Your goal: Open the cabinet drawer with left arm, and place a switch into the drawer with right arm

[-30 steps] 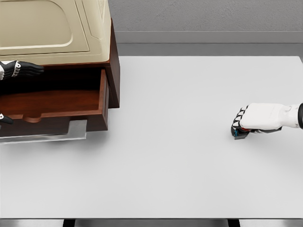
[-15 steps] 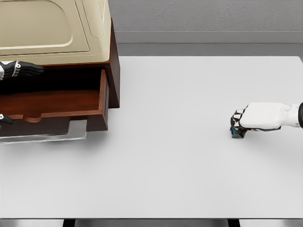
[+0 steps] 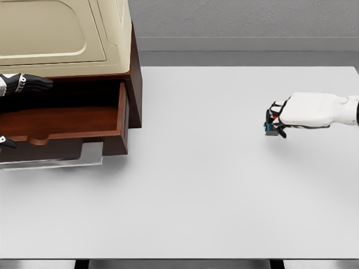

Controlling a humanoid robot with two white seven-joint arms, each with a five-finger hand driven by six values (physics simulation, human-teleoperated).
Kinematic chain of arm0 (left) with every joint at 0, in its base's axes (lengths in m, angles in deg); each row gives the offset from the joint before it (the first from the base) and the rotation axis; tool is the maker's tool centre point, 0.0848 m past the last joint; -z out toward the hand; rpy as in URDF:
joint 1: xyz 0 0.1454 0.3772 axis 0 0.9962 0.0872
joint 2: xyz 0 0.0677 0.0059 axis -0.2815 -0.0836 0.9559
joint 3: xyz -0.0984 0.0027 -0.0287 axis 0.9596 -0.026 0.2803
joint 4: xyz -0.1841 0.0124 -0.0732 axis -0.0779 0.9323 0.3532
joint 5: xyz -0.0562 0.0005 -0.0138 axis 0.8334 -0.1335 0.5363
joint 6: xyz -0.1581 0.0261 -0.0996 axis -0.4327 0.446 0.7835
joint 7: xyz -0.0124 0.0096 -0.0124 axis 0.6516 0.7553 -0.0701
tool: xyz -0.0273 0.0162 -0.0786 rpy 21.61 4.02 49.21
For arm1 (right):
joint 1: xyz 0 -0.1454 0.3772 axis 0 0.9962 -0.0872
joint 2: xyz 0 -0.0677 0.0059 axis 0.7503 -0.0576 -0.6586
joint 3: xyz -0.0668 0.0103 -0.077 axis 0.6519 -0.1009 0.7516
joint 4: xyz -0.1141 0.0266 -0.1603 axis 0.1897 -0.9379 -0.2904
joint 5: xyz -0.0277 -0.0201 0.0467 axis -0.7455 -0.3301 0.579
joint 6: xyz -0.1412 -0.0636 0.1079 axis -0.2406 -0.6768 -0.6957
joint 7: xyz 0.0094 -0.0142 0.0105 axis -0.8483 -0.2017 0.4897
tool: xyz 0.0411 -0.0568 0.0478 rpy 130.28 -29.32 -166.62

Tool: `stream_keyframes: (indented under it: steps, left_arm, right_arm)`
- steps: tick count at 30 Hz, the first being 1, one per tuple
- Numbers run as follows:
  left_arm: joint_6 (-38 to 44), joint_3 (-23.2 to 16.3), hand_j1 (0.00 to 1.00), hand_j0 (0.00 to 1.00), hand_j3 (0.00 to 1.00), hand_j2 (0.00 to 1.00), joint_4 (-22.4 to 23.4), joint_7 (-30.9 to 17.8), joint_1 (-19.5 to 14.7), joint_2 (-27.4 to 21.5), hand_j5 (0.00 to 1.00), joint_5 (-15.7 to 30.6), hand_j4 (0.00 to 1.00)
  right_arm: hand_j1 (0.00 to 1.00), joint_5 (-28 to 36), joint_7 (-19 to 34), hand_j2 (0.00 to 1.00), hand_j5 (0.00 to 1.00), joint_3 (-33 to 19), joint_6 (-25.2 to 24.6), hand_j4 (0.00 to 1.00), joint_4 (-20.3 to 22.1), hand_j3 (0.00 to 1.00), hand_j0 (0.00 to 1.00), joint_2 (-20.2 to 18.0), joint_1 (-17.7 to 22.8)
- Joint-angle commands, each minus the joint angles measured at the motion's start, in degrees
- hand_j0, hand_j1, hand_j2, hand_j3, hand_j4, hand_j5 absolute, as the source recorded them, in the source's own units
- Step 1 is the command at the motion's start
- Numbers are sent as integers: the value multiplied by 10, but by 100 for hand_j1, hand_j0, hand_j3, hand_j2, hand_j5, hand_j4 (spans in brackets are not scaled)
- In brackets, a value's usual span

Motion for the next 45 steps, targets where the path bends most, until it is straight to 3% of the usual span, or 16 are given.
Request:
stream_keyframes:
  steps: [1,6,23,36,45]
  left_arm:
    - [1,1,100,100,100,100,0,0,0,-1,100,3,100]
    - [2,0,100,100,100,100,0,0,0,0,100,3,100]
    - [2,-1,100,100,100,100,0,0,1,1,100,3,100]
    - [2,-3,100,100,100,100,0,0,1,2,100,0,100]
    - [2,-3,100,100,100,100,0,0,1,3,100,-1,100]
  right_arm:
    - [28,3,0,28,28,-1,-1,28,5,28,28,10,-1]
    - [28,15,0,28,28,1,-1,28,32,28,28,21,-34]
    - [29,17,0,29,29,18,-1,29,30,29,29,125,-126]
    - [31,18,0,31,31,109,-1,31,27,31,31,217,-217]
    - [31,19,0,31,31,143,-1,31,27,31,31,280,-271]
